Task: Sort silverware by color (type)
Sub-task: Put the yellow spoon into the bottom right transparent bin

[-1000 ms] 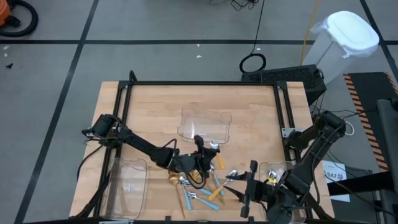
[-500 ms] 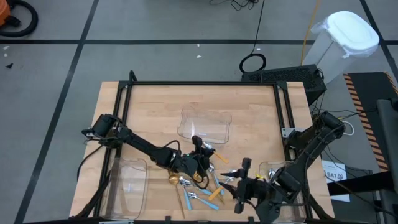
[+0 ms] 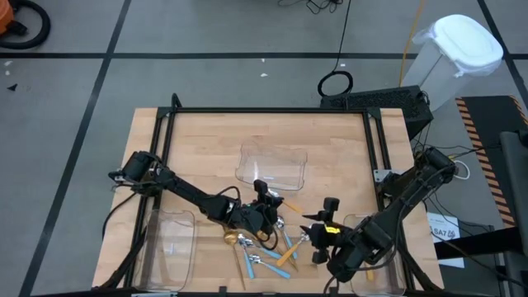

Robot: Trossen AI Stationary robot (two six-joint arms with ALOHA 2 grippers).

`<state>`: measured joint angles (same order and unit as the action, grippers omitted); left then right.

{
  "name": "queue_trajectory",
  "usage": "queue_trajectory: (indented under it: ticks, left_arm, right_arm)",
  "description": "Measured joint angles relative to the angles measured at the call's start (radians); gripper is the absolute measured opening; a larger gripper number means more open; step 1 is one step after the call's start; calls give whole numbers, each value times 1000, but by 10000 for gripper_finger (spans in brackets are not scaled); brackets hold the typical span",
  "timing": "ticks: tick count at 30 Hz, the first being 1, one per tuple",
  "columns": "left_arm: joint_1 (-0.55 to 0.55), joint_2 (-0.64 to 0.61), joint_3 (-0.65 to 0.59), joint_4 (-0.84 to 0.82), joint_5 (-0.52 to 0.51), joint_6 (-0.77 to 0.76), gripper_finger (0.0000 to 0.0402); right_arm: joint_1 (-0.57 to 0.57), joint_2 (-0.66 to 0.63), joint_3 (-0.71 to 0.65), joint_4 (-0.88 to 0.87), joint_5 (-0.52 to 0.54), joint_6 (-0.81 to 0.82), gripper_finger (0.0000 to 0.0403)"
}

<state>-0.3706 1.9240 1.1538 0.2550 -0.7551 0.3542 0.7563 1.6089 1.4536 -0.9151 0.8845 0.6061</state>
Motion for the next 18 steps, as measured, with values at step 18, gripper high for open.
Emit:
queue_trajectory:
  ticks: [18]
  left_arm:
    - [0,0,0,2,0,1,26]
  right_arm:
    - [-74,17,0,-35,-27,-31,141]
